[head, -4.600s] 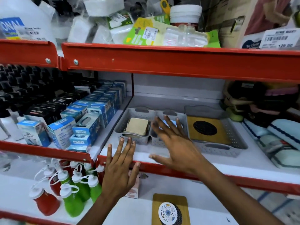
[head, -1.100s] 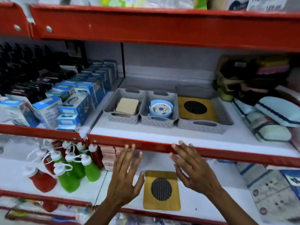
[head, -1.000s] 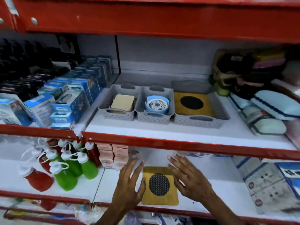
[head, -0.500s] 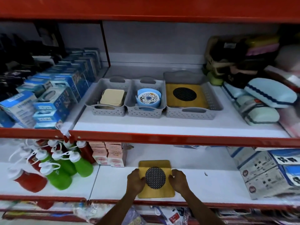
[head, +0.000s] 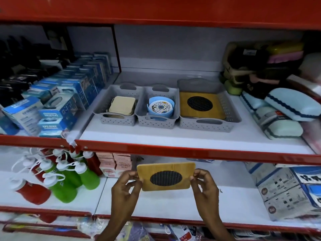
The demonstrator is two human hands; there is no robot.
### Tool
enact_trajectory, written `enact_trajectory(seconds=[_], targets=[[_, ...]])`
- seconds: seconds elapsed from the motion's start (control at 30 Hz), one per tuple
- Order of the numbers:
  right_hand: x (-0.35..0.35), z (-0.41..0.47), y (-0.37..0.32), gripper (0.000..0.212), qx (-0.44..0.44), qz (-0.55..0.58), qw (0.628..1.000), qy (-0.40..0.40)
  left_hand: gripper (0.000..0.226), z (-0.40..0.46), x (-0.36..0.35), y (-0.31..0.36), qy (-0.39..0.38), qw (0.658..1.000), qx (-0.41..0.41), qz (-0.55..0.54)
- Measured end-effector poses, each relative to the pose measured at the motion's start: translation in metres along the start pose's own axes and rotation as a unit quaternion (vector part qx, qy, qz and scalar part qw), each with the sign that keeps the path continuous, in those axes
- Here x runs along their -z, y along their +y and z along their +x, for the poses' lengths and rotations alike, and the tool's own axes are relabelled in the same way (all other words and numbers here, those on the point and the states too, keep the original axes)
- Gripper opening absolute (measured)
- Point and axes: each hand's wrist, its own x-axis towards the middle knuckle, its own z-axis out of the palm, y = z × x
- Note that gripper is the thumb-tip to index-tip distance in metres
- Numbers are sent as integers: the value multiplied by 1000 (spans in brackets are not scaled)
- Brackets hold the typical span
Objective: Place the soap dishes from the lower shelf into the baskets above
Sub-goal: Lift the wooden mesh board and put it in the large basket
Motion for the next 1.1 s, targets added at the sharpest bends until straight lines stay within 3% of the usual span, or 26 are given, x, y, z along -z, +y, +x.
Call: enact_trajectory(seconds=[0.07, 0.2, 0.37, 0.6, 0.7, 0.77, 0.83, 0.97, 1.03, 1.1], targets=[[6, 4, -35, 20, 41, 42, 998, 22, 23, 1, 8, 37, 12, 998, -42, -43], [13, 23, -102, 18, 125, 123, 983, 54, 50, 14, 17, 109, 39, 989, -112, -85], [13, 58, -153, 25, 152, 183, 968, 80, 42, 42, 17, 165, 27, 980, -124, -153], [22, 80, -156, 25, 131, 118, 984, 38, 32, 73, 9, 174, -20, 973, -7, -228], [31, 70, -150, 26, 200, 32, 979, 14, 30, 81, 7, 168, -25, 970, 28, -239], [39, 65, -146, 31, 308, -82, 948, -9, 28, 85, 5, 167, -35, 968, 52, -244], [46, 66, -141, 44, 405, -214, 887, -53, 24, 88, 2, 169, -48, 964, 69, -251], [54, 84, -131, 43, 503, -391, 768, -66, 18, 97, -11, 179, -81, 959, 95, -256], [61, 94, -135, 47, 515, -418, 746, -54, 14, 102, -20, 189, -104, 958, 100, -249], [70, 104, -141, 60, 500, -434, 748, -39, 13, 111, -29, 198, -125, 962, 92, -226]])
